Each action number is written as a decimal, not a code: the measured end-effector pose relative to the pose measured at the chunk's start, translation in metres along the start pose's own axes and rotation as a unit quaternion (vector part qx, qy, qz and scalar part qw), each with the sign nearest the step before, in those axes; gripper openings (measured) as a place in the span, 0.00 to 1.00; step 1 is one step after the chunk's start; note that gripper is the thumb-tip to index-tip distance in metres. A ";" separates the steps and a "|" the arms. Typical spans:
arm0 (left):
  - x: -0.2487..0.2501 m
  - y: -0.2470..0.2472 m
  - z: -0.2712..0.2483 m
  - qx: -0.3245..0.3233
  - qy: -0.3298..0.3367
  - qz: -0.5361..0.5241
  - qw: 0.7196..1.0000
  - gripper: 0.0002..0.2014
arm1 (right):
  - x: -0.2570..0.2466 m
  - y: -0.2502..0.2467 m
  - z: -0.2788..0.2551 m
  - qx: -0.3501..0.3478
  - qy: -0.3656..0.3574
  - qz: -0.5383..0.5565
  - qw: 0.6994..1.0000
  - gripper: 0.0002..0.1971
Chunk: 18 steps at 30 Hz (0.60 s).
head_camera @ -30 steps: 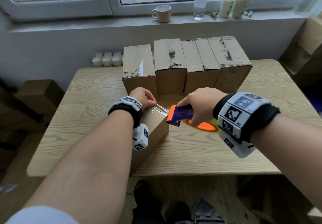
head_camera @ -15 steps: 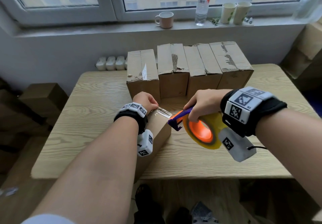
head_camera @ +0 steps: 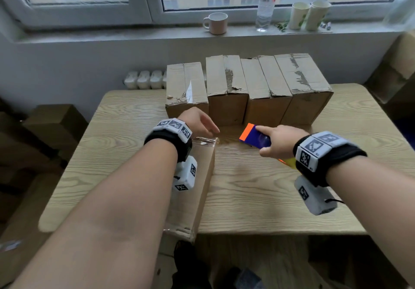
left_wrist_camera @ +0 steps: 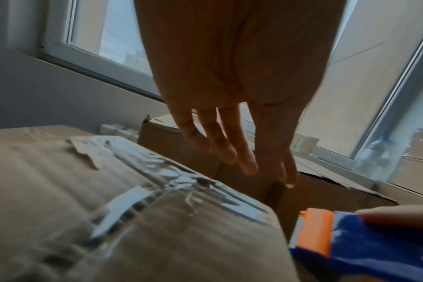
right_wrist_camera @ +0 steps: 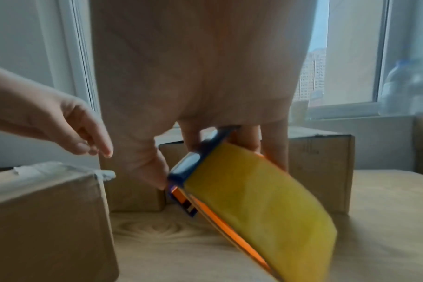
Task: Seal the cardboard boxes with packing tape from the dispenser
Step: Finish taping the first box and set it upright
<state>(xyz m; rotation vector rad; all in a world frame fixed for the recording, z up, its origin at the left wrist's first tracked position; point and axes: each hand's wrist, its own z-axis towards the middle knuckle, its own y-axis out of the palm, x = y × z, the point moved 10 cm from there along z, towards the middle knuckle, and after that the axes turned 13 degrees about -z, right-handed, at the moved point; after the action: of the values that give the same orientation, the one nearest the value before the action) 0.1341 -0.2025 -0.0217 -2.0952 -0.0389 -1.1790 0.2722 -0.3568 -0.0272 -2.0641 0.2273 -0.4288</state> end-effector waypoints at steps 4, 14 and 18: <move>0.006 0.031 0.002 -0.099 0.013 0.126 0.987 0.11 | -0.010 0.039 0.014 -0.030 -0.006 -0.008 1.000 0.39; -0.014 0.000 0.017 -0.045 0.021 0.131 0.990 0.08 | -0.020 0.079 0.041 -0.041 0.006 0.011 0.999 0.33; -0.030 -0.011 0.022 -0.023 0.000 0.104 0.994 0.07 | -0.027 0.078 0.052 -0.034 0.007 0.004 0.999 0.34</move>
<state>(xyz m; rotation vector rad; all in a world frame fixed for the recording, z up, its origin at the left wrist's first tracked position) 0.1290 -0.1720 -0.0446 -2.0824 0.2033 -1.0620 0.2684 -0.3460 -0.1242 -2.1258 0.2623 -0.4370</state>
